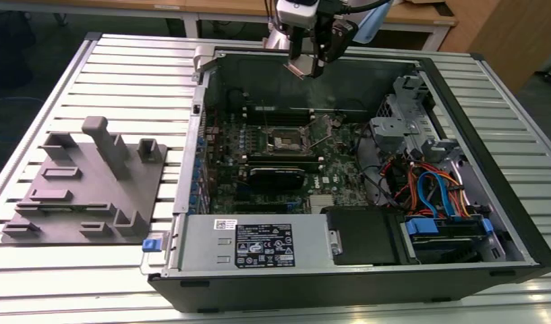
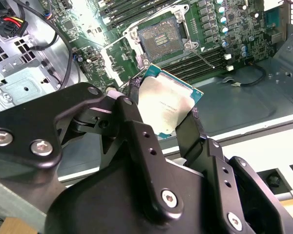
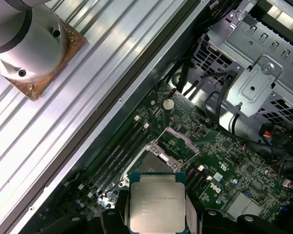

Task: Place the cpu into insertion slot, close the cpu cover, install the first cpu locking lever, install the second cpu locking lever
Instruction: 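Place the cpu into insertion slot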

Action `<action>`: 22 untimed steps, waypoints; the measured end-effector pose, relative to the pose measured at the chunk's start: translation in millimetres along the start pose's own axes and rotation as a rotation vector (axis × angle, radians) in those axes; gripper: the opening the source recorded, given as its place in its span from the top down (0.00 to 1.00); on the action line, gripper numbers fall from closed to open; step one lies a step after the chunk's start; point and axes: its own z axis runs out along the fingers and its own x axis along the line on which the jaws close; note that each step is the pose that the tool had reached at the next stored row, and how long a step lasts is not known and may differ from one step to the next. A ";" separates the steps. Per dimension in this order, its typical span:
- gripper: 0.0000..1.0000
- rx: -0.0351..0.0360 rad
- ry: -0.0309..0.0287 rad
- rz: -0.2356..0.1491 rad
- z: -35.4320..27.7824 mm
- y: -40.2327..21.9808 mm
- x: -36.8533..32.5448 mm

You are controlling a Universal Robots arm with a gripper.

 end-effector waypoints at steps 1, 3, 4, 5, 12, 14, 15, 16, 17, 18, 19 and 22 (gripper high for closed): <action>0.46 0.0000 -0.0001 0.001 0.0 0.0 0.0; 0.46 0.0000 -0.0002 0.001 0.0 0.0 0.0; 0.46 0.0000 -0.0001 0.001 0.0 0.0 0.0; 0.46 0.0000 -0.0002 0.002 0.0 0.0 0.0; 0.46 -0.0001 -0.0006 0.006 0.0 0.0 0.0; 0.46 -0.0002 -0.0010 0.012 0.0 0.0 0.0; 0.46 -0.0003 -0.0013 0.015 0.0 0.0 0.0; 0.46 -0.0004 -0.0016 0.018 0.0 0.0 0.0; 0.46 -0.0004 -0.0019 0.022 0.0 0.0 0.0; 0.46 -0.0005 -0.0023 0.026 0.0 0.0 0.0; 0.46 -0.0006 -0.0027 0.031 0.0 0.0 0.0; 0.46 -0.0009 -0.0040 0.045 0.0 0.0 0.0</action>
